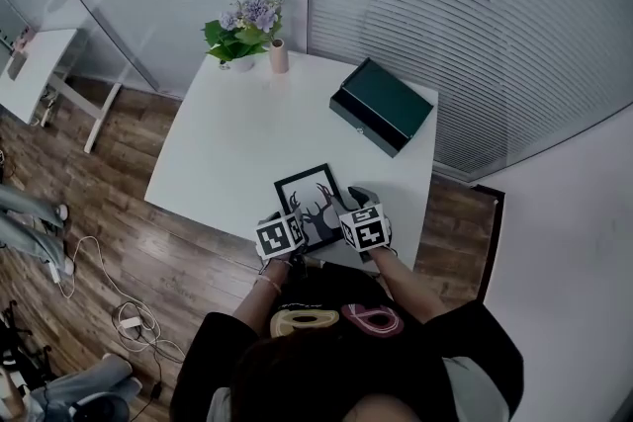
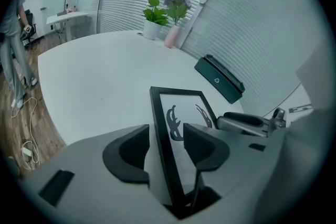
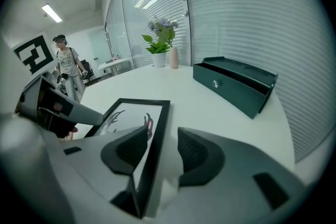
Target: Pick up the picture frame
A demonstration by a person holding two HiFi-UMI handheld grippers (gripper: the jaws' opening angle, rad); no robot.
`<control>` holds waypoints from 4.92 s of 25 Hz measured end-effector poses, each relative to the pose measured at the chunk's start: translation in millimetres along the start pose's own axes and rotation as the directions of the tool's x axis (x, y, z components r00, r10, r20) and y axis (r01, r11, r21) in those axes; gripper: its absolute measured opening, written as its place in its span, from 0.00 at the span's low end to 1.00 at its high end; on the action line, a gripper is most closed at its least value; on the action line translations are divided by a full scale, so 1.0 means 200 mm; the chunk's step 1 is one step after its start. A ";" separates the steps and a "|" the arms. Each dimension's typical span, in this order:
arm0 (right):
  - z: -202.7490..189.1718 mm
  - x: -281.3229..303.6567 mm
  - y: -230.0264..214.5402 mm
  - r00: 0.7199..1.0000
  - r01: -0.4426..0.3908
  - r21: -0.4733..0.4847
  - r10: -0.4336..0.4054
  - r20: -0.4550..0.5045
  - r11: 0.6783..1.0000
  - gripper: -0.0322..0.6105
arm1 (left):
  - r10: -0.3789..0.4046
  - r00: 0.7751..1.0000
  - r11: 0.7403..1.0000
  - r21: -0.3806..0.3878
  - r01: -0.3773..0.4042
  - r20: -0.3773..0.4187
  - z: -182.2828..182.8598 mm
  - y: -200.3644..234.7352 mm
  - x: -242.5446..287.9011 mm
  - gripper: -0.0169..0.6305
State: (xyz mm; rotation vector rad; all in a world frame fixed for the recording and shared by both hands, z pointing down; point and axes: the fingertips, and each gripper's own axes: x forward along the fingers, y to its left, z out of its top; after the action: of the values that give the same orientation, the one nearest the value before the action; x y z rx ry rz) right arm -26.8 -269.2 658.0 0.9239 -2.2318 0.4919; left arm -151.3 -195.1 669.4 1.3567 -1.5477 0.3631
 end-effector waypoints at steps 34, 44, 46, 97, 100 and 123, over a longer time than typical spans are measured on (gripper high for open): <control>-0.06 0.05 0.06 0.994 -0.075 0.065 0.079 -0.069 0.995 0.19 | 0.032 0.999 0.994 -0.103 -0.031 0.006 -0.03 0.07 0.02 0.23; -0.08 0.04 0.08 0.993 -0.074 0.081 0.081 -0.085 0.994 0.18 | 0.011 1.000 0.983 -0.181 -0.011 0.001 -0.04 0.08 0.02 0.16; -0.08 0.04 0.08 0.993 -0.072 0.079 0.079 -0.090 0.994 0.17 | 0.011 1.000 0.987 -0.160 -0.011 -0.002 -0.04 0.07 0.02 0.16; 0.03 -0.29 0.02 0.990 0.124 0.111 -0.131 0.056 0.986 0.17 | -0.112 0.986 0.987 0.131 0.095 0.125 0.11 -0.19 -0.18 0.15; 0.03 -0.32 0.01 0.986 0.138 0.136 -0.149 0.070 0.981 0.17 | -0.124 0.984 0.981 0.164 0.102 0.131 0.13 -0.21 -0.19 0.15; 0.38 -0.51 -0.02 0.932 0.182 0.136 -0.215 0.291 0.974 0.17 | -0.248 0.921 0.947 0.274 0.166 0.300 0.43 -0.37 -0.44 0.15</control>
State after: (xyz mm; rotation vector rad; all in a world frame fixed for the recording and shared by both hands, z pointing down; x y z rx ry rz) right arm -2.2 -265.6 532.8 1.3459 -2.3647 0.3992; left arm -138.9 -235.0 531.5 1.8354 -1.6460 0.2018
